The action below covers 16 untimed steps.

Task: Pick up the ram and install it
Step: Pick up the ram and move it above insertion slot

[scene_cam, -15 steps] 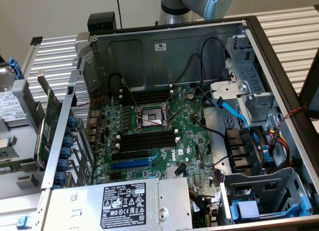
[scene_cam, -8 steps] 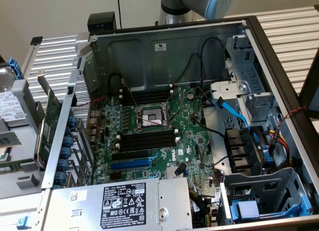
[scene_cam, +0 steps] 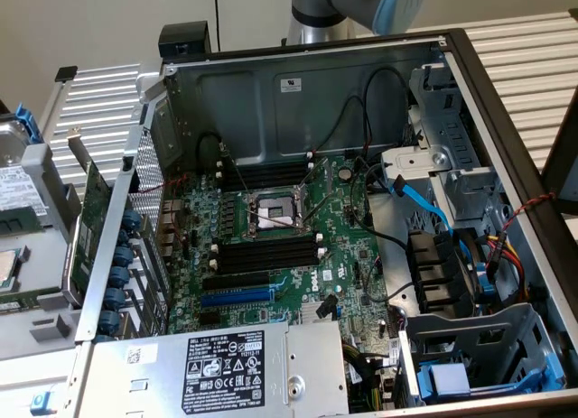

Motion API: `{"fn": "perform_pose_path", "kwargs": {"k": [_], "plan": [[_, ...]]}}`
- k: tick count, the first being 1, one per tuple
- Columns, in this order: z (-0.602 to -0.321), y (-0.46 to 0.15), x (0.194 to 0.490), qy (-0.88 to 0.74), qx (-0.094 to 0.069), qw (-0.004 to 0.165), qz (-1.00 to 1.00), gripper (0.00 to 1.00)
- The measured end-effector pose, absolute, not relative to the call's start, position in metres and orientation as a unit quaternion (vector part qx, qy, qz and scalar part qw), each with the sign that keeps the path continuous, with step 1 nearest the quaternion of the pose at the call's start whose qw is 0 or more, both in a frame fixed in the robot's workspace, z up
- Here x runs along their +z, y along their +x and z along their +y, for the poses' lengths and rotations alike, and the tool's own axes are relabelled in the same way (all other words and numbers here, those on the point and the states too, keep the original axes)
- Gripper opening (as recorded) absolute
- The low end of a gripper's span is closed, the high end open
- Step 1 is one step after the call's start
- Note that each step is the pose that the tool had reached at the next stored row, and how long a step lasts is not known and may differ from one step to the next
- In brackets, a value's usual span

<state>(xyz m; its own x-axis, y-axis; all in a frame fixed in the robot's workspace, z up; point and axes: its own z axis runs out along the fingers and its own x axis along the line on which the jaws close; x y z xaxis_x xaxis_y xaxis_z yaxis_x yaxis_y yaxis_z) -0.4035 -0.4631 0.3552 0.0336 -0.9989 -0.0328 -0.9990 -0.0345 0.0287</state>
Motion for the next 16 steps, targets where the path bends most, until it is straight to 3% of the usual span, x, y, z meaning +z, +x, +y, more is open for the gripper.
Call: {"fn": "perform_pose_path", "kwargs": {"k": [16], "plan": [[-0.464, -0.356, 0.426, -0.719, 0.028, 0.007, 0.695, 0.12]]}}
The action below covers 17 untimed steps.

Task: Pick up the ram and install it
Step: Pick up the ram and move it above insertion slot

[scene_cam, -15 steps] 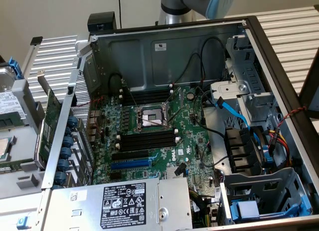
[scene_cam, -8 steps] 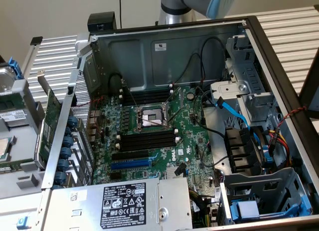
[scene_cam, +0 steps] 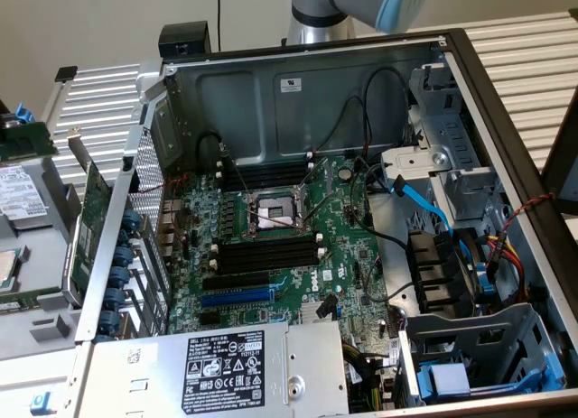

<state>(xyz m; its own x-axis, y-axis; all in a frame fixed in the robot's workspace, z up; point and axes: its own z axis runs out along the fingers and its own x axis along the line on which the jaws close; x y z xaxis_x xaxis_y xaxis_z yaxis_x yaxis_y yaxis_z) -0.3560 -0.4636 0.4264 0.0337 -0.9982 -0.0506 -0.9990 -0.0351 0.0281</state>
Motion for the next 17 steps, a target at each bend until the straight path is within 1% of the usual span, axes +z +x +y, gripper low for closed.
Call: {"fn": "perform_pose_path", "kwargs": {"k": [5, 12, 17], "plan": [[-0.464, -0.335, 0.437, -0.719, 0.029, 0.007, 0.695, 0.12], [-0.464, -0.314, 0.438, -0.718, 0.039, -0.003, 0.694, 0.12], [-0.464, -0.291, 0.438, -0.719, 0.039, -0.003, 0.694, 0.12]]}}
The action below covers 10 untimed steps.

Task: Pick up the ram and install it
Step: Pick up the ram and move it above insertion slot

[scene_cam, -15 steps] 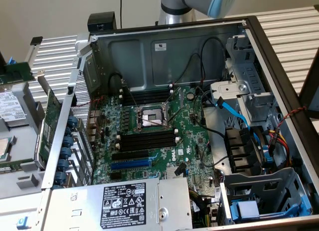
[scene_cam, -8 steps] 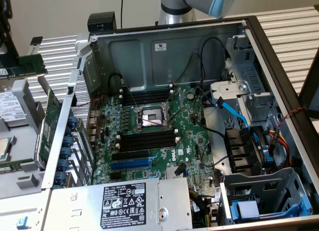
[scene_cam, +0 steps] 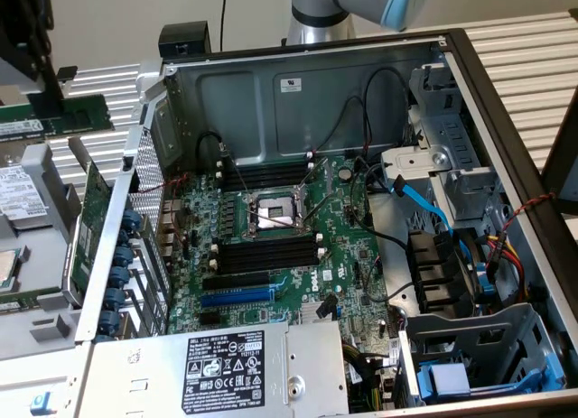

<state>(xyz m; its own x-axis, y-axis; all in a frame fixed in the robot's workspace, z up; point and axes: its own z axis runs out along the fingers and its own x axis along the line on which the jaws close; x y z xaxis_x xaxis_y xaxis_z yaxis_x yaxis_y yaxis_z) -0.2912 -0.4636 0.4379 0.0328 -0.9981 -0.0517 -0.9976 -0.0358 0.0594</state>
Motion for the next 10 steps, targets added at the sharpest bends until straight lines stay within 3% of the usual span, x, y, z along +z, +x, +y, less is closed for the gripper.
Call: {"fn": "perform_pose_path", "kwargs": {"k": [10], "plan": [[-0.464, -0.246, 0.438, 0.719, -0.039, 0.004, -0.694, 0.12]]}}
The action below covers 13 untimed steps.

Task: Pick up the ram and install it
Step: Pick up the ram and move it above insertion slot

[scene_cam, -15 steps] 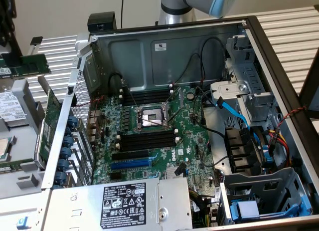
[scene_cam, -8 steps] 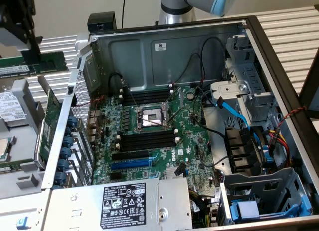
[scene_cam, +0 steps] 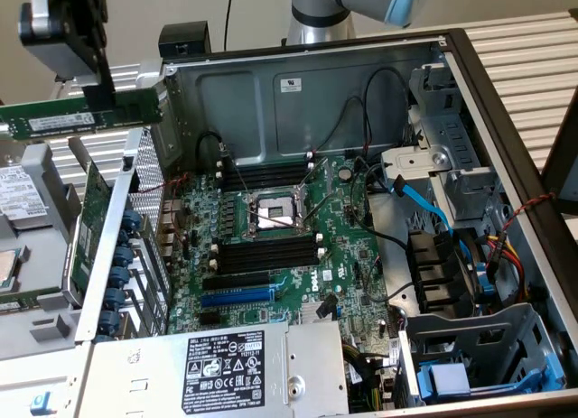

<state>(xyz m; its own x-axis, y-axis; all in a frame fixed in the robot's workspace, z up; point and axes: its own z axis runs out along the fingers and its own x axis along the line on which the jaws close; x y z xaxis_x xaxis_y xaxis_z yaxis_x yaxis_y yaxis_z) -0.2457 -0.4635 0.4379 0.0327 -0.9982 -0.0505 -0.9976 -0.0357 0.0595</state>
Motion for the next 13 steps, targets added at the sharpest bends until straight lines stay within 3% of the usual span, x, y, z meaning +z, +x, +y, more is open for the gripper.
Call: {"fn": "perform_pose_path", "kwargs": {"k": [13], "plan": [[-0.460, -0.196, 0.438, 0.718, -0.020, 0.015, -0.695, 0.12]]}}
